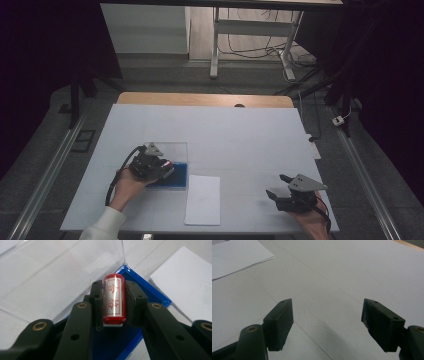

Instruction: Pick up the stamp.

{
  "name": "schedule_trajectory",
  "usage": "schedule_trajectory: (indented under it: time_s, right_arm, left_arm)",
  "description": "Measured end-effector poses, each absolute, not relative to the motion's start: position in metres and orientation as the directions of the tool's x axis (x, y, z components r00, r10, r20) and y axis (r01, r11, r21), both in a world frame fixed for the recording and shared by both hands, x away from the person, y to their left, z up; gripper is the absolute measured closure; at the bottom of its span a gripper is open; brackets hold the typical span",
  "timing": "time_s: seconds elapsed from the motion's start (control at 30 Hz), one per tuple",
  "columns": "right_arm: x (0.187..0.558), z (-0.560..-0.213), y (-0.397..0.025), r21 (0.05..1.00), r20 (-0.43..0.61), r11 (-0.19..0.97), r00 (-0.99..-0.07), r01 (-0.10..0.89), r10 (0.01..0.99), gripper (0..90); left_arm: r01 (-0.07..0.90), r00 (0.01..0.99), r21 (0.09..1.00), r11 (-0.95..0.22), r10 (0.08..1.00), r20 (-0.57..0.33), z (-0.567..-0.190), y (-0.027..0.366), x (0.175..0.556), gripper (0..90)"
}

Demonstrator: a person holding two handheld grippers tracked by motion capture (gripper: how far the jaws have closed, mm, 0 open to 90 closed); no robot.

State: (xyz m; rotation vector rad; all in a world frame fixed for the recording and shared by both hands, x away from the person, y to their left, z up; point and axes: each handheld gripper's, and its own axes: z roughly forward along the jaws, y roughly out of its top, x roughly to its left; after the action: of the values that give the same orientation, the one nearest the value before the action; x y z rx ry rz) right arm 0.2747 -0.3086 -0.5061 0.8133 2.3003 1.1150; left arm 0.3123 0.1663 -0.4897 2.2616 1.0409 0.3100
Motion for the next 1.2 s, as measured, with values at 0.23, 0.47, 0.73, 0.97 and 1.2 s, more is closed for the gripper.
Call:
schedule_trajectory:
  time_s: [0.23, 0.47, 0.73, 0.97, 1.2]
  right_arm:
    - [0.275, -0.506, -0.308, 0.811, -0.141, 0.498, -0.724, 0.308, 0.676, 25.2]
    - [0.275, -0.506, -0.309, 0.810, -0.142, 0.499, -0.723, 0.307, 0.676, 25.3]
    - [0.275, -0.507, -0.309, 0.812, -0.136, 0.496, -0.726, 0.309, 0.674, 25.7]
    - [0.275, -0.507, -0.309, 0.811, -0.136, 0.496, -0.726, 0.310, 0.674, 25.7]
    - [0.275, -0.507, -0.309, 0.811, -0.132, 0.496, -0.729, 0.310, 0.671, 25.9]
  left_arm:
    - [0.598, 0.667, 0.633, -0.491, 0.743, -0.053, -0.487, 0.166, 0.311, 70.0]
    - [0.582, 0.671, 0.664, -0.470, 0.739, -0.066, -0.478, 0.172, 0.307, 70.0]
    - [0.556, 0.689, 0.684, -0.472, 0.722, -0.062, -0.467, 0.174, 0.302, 70.0]
    - [0.525, 0.710, 0.710, -0.469, 0.701, -0.062, -0.453, 0.177, 0.296, 70.0]
    - [0.501, 0.740, 0.719, -0.482, 0.670, -0.066, -0.441, 0.180, 0.289, 70.0]
